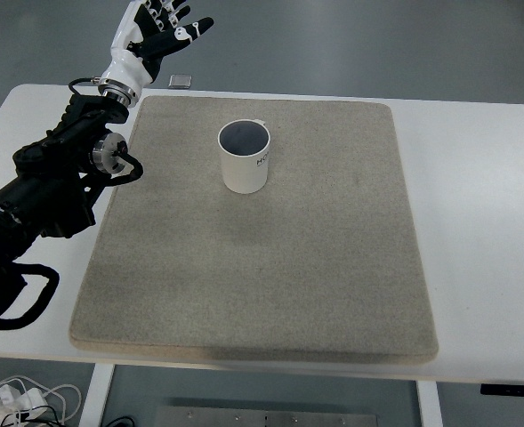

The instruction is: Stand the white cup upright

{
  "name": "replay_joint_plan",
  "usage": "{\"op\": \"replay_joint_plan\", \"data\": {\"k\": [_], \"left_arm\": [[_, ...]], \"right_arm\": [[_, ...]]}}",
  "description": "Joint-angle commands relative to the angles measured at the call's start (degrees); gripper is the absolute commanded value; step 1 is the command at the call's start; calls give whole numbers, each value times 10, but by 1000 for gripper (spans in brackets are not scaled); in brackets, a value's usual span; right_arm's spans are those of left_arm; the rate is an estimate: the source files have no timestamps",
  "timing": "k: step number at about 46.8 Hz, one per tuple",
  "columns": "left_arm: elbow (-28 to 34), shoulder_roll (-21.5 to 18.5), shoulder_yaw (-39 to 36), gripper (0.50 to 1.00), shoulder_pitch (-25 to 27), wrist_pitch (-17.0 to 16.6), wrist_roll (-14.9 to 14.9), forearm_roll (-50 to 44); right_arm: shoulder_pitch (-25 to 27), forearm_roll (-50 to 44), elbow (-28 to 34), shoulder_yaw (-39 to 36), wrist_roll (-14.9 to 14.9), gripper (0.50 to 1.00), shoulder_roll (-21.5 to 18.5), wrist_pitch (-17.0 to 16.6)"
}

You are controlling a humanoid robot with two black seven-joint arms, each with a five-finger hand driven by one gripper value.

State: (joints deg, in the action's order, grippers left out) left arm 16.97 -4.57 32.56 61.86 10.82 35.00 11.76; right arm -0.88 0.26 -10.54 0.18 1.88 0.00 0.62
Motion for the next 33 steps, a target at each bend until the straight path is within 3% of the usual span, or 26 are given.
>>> {"op": "replay_joint_plan", "data": {"k": [1,12,18,22,33], "left_arm": [[-1,0,1,990,-3,0,0,-49],[-1,0,3,990,-10,0,0,-171],[-2,1,4,992,-13,-1,-95,-248],[-10,2,7,992,-15,-1,-141,-296],[-25,5,30,992,-24,27,-214,-364]], "right_arm": [[0,0,0,0,0,952,0,0],[0,0,0,-4,0,952,0,0],[0,0,0,-4,0,952,0,0],[0,0,0,-4,0,952,0,0],[3,0,0,0,0,952,0,0]]}}
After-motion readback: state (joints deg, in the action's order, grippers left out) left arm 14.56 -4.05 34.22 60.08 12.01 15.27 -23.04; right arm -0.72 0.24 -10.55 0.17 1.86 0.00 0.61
